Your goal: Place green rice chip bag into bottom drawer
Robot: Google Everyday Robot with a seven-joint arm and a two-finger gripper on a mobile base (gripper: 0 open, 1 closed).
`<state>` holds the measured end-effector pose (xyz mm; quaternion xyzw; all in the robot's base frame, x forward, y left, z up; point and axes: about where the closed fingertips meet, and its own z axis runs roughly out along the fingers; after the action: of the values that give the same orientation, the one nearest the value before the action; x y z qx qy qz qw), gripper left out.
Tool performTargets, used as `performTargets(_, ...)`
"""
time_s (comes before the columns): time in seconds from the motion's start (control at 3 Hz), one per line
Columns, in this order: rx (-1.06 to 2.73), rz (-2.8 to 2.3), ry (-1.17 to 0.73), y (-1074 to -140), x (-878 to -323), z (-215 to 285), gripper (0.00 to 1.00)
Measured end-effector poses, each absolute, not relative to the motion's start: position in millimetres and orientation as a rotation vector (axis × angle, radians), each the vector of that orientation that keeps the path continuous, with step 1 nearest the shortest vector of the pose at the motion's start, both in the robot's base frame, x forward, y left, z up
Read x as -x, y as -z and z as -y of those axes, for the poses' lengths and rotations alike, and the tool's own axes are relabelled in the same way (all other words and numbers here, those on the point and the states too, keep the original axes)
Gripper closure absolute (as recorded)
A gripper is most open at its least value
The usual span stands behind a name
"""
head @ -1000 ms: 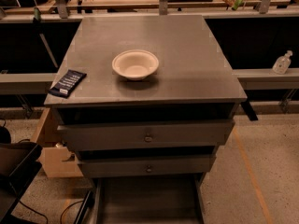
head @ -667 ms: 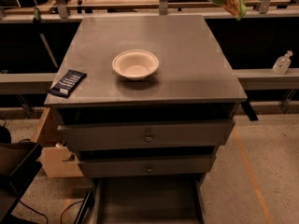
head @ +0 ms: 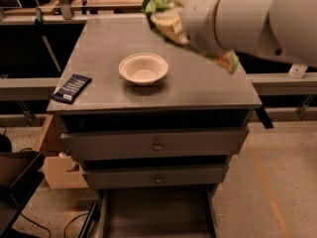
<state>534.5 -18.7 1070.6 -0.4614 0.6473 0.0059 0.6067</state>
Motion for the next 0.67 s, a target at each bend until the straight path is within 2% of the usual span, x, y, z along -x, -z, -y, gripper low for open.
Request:
performTargets(0.33,1.211,-1.536,-0.205,-1002.7,-478.3,-17.9,1.00)
performTargets(0.67,1.270,-1.570,-0.393,-955.1,-425.8,-6.7,1.00)
